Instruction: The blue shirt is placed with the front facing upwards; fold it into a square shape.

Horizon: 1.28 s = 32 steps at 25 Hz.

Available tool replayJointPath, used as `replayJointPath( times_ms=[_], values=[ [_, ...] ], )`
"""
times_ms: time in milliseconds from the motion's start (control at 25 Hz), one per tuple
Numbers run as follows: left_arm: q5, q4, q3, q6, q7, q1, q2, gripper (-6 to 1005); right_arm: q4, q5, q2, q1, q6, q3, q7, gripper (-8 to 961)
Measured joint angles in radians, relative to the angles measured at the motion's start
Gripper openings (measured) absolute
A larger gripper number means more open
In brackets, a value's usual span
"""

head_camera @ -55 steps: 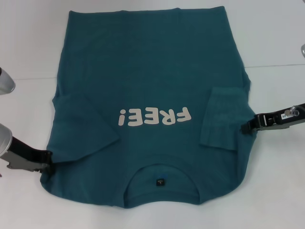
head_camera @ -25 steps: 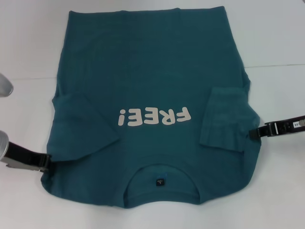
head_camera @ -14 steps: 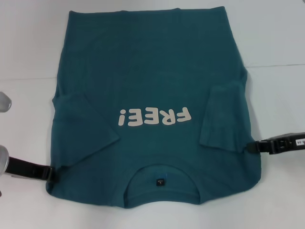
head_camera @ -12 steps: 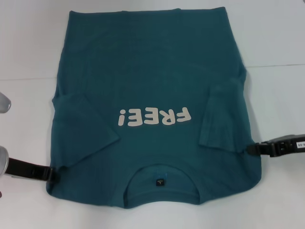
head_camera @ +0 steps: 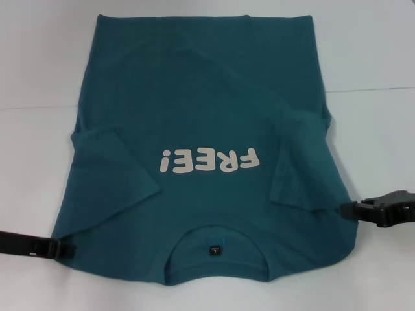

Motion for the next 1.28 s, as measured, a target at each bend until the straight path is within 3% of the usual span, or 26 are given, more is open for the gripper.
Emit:
replayJointPath(
  times_ms=[520, 720, 1200, 1280],
  values=[
    [-0.016, -0.049, -0.098, 0.013, 0.022, 0.007, 0.003, 48, 0.003, -0.006, 0.007, 0.010, 0.004, 0.029, -0.019, 15],
    [-0.016, -0.043, -0.102, 0.011, -0.026, -0.022, 0.018, 49, -0.001, -0.019, 0.002, 0.035, 0.002, 0.027, 0.015, 15],
    [-0.016, -0.044, -0.103, -0.017, -0.038, -0.048, 0.016, 128, 0.000, -0.125, 0.011, 0.132, 0.022, 0.023, 0.058, 15],
    [-0.016, -0.046, -0.101, -0.024, -0.033, -0.051, 0.014, 201, 0.000, -0.126, 0.011, 0.136, 0.025, 0.022, 0.061, 15]
  ],
)
